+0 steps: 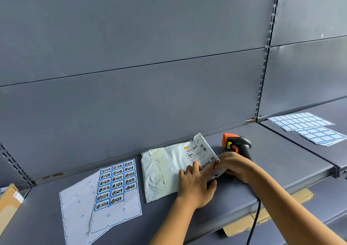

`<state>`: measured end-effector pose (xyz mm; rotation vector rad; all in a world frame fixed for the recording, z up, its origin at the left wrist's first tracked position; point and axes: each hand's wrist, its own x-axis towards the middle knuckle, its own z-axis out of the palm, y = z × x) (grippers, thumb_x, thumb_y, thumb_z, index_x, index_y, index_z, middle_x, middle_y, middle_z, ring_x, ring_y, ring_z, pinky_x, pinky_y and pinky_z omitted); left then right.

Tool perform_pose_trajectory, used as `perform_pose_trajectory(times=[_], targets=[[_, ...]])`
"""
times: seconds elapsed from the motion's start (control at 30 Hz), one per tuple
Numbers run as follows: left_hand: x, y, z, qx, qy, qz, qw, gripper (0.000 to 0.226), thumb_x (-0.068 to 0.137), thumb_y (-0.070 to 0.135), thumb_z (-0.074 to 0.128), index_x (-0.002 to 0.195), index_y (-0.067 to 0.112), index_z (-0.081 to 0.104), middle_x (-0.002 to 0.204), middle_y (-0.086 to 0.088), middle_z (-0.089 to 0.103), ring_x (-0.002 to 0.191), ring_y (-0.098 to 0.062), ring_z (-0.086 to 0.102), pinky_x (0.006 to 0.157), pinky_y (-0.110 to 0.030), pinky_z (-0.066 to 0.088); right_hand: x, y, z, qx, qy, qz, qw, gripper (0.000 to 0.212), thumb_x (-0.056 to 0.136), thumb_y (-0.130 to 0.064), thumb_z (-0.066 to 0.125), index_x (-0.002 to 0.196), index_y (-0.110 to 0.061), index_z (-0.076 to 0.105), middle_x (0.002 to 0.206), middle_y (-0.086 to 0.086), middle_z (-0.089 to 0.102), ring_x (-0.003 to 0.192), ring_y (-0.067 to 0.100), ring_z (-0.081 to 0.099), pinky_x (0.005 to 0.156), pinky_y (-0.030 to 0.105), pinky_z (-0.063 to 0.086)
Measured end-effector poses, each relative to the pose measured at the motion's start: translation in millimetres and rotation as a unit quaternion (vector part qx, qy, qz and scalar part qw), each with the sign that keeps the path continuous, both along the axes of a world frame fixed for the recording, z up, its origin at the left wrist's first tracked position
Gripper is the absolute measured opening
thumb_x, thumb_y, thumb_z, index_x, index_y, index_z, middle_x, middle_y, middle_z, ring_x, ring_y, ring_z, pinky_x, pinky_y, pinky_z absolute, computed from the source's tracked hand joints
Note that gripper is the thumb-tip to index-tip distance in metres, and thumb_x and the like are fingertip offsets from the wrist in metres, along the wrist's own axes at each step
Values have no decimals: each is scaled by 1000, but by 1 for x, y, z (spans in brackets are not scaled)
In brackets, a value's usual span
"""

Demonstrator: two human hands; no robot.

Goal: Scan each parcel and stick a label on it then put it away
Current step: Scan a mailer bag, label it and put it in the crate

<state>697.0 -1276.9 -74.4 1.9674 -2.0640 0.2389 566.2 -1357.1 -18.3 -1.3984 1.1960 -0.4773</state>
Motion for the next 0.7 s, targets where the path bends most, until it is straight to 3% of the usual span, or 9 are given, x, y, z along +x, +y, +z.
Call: perform_pose_trajectory(times=[0.1,0.2,0.27,0.33,0.4,0.5,0.6,0.7], targets=[[7,5,3,6,58,6,998,69,79,55,35,141,25,40,97,0,58,69,-19,60,59,-28,48,3,0,0,62,-93,-33,993,9,89,-4,57,85,-3,65,86,19,66,76,26,64,68,33,53],[13,16,7,23,184,11,983,78,81,56,24,149,19,19,129,-5,44,104,-28,55,85,-35,45,6,-8,5,168,-157,-50,972,37,94,-34,54,108,0,56,108,21,65,83,30,66,70,42,58],[19,26,6,25,265,0,964,69,88,49,34,149,22,17,135,-1,37,117,-25,48,95,-34,41,11,-9,9,187,-135,-49,972,47,94,-46,49,107,-2,55,101,16,67,76,27,66,64,39,57],[23,35,5,32,291,-13,956,65,88,42,40,148,24,19,137,4,36,121,-19,44,100,-32,38,15,-9,11,174,-96,-13,980,47,93,-46,49,102,-3,63,85,10,72,74,25,68,71,34,54],[27,43,3,42,315,-12,948,61,88,36,42,145,26,23,135,8,37,117,-15,44,100,-28,37,23,-6,10,177,-82,16,981,36,93,-35,53,104,-3,65,86,13,74,78,26,71,72,31,56],[29,50,5,28,360,-12,932,51,90,21,47,139,26,33,121,12,43,88,-3,47,89,-17,38,35,2,8,131,-13,42,990,14,97,-14,48,101,-7,59,82,13,69,66,25,67,55,31,52],[30,55,8,3,398,6,917,41,91,18,47,131,23,42,111,12,50,73,0,47,80,-15,42,42,3,0,85,-9,62,994,23,96,-1,43,111,-11,55,92,15,66,75,27,63,60,34,49],[35,63,13,-63,423,68,901,30,93,13,48,120,25,48,100,16,56,72,-1,51,71,-11,41,37,1,0,66,-20,66,995,26,94,3,45,106,-16,59,91,12,68,75,26,64,57,30,49]])
